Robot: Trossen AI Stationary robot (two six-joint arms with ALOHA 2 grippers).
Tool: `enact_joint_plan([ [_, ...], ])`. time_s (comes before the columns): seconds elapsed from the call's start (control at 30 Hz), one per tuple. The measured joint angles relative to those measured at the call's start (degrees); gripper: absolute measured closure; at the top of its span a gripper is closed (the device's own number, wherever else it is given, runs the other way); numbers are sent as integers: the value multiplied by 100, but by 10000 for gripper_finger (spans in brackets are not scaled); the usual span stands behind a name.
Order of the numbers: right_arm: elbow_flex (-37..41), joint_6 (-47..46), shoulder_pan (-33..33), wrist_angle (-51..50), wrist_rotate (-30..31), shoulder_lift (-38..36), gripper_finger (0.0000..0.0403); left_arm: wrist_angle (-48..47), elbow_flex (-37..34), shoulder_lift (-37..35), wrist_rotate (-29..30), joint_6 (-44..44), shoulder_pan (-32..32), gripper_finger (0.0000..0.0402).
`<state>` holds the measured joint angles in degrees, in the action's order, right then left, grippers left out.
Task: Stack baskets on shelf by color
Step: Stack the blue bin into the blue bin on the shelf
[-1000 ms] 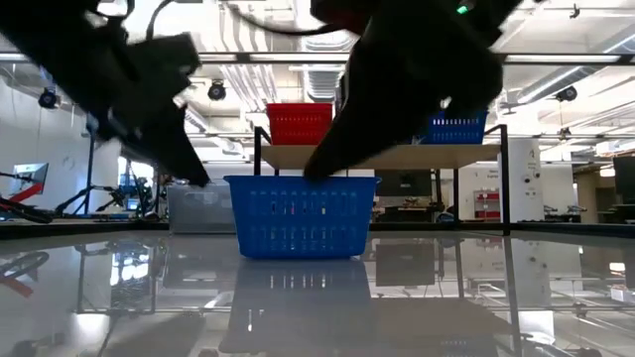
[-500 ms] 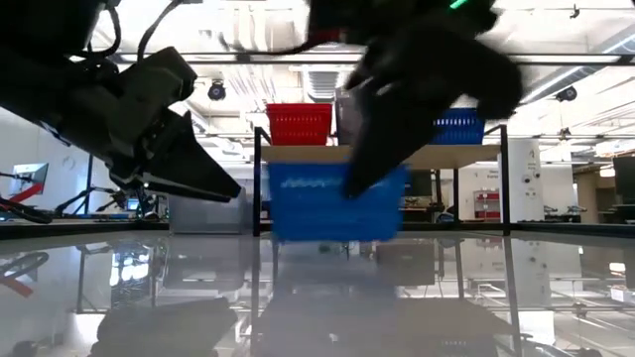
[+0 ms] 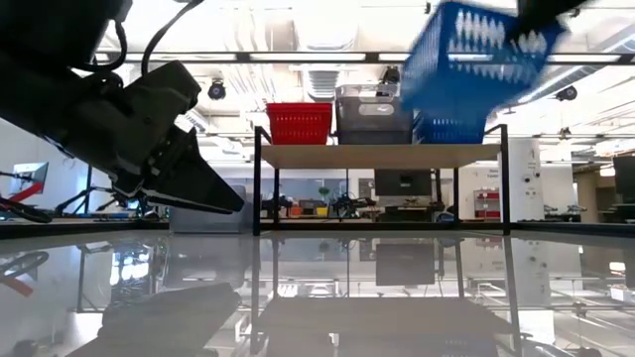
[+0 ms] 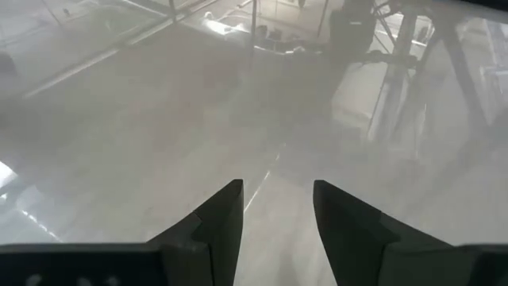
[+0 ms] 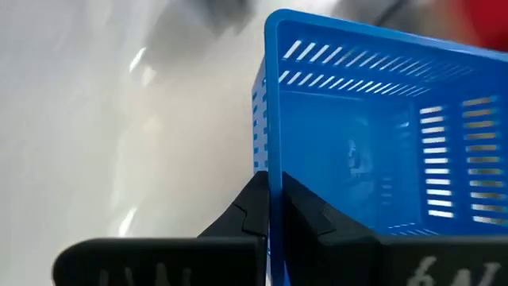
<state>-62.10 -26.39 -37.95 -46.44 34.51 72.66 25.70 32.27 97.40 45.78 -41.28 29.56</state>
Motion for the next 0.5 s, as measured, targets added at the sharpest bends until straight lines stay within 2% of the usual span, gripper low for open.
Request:
enact_joint_plan([
  [0.1, -32, 167, 21, -289, 982, -761, 394, 3, 48, 41, 9, 2, -62, 263],
  [0.2, -329, 646, 390, -475, 1341, -1302, 394, 4, 117, 93, 13, 12, -110, 263],
  [0.37, -853, 2048, 1575, -563, 1232, -1841, 394, 10, 206, 171, 12, 15, -161, 263],
  [0.5, -1009, 3273, 2972, -712, 291, -1991, 394, -1, 212, 194, -22, 15, -173, 263],
])
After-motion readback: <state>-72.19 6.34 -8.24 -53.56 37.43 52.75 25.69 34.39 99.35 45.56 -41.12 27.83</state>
